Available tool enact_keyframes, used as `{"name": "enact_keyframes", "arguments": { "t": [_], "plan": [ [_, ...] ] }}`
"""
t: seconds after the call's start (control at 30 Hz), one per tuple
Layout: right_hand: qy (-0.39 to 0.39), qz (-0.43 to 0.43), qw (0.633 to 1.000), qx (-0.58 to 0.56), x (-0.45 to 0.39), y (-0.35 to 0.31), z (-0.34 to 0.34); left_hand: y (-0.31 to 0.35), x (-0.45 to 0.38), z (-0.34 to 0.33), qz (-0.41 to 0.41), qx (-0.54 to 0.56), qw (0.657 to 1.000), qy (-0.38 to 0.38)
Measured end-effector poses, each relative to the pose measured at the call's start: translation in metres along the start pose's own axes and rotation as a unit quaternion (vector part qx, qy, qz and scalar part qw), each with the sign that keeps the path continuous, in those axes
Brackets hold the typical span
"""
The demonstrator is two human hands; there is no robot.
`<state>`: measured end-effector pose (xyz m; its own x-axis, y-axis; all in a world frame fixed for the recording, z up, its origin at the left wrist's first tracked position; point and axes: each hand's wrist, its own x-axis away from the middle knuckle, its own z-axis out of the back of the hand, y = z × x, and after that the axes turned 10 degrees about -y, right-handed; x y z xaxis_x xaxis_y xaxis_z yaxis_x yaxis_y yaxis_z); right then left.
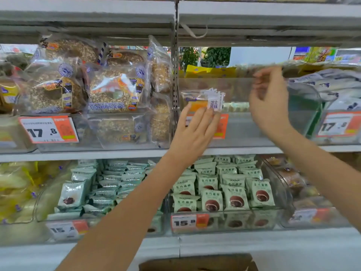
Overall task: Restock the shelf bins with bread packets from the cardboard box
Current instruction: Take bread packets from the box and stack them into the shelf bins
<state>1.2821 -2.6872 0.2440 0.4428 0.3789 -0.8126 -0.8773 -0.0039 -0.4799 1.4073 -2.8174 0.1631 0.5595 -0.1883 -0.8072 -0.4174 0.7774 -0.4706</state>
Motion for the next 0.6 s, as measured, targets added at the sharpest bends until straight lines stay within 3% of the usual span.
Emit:
{"name": "enact_keyframes", "arguments": {
  "t": [0.07, 0.13, 0.27, 0.4, 0.53, 0.6],
  "plan": [
    [0.011, 0.050, 0.999, 0.017, 0.058, -0.001, 0.012, 0.023, 0.032, 0.013, -0.035, 0.066, 0.997, -0.004],
    [-0.020, 0.043, 0.998, 0.041, 0.124, 0.008, 0.013, 0.052, 0.075, 0.020, -0.084, 0.131, 0.986, -0.052],
    [-0.231, -0.071, 0.964, 0.113, 0.256, 0.043, 0.001, 0.117, 0.169, 0.033, -0.086, 0.220, 0.935, -0.264],
    [-0.456, -0.205, 0.854, 0.140, 0.365, 0.077, -0.006, 0.157, 0.244, 0.057, -0.010, 0.252, 0.800, -0.544],
    [-0.654, -0.271, 0.686, 0.167, 0.411, 0.081, -0.013, 0.174, 0.314, 0.081, 0.106, 0.265, 0.687, -0.669],
    [-0.709, -0.273, 0.627, 0.171, 0.427, 0.084, -0.017, 0.180, 0.343, 0.086, 0.158, 0.263, 0.644, -0.701]
  ]
}}
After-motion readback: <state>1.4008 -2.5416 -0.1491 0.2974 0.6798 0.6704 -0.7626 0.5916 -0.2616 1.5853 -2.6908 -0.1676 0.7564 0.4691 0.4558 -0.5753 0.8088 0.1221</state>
